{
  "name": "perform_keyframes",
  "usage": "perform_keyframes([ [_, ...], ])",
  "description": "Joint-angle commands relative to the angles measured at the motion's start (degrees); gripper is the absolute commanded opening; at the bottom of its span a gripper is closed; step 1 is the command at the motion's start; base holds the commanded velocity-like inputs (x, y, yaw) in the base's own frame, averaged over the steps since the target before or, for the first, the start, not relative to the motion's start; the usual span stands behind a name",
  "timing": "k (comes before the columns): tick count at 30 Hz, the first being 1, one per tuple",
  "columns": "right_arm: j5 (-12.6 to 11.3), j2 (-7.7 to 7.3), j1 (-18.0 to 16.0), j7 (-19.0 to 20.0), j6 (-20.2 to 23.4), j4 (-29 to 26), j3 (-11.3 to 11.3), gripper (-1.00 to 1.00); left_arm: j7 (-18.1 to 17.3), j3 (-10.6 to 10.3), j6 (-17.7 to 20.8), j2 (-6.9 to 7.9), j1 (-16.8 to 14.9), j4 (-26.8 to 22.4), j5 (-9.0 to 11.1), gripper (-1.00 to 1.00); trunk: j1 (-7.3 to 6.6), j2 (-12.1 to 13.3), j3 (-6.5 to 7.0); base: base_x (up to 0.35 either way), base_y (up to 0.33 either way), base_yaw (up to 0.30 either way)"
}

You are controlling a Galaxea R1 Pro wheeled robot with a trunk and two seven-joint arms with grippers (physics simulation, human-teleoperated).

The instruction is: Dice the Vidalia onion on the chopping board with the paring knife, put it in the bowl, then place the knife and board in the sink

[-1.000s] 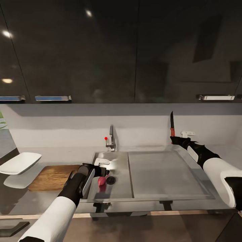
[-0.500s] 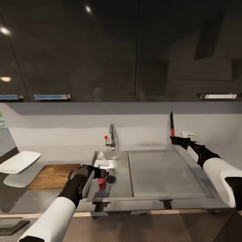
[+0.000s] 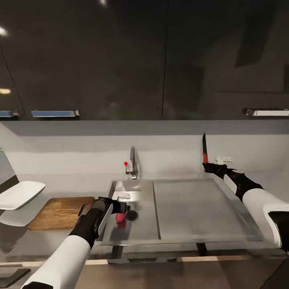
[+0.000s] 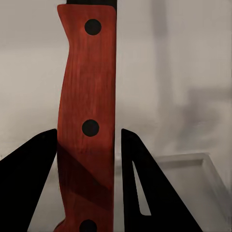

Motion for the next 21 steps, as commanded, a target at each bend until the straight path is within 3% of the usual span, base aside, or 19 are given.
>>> perform_keyframes([
  [1, -0.61, -0.05, -0.03, 0.07, 0.22, -0.06, 0.45, -1.00, -0.20, 0.00, 0.26, -0.02, -0.03, -0.06, -0.14, 1.00, 0.06, -0.09, -0.18, 0.287, 0.000, 0.000],
  [6, -0.60, -0.05, -0.03, 0.07, 0.26, -0.06, 0.45, -1.00, -0.20, 0.00, 0.26, 0.00, -0.03, 0.88, -0.14, 1.00, 0.06, -0.09, -0.63, 0.209, 0.000, 0.000],
  [21, -0.57, -0.05, -0.03, 0.07, 0.24, -0.06, 0.45, -1.00, -0.20, 0.00, -2.01, -0.09, -0.03, 1.40, -0.13, 1.00, 0.06, -0.09, -2.01, 0.011, 0.000, 0.000],
])
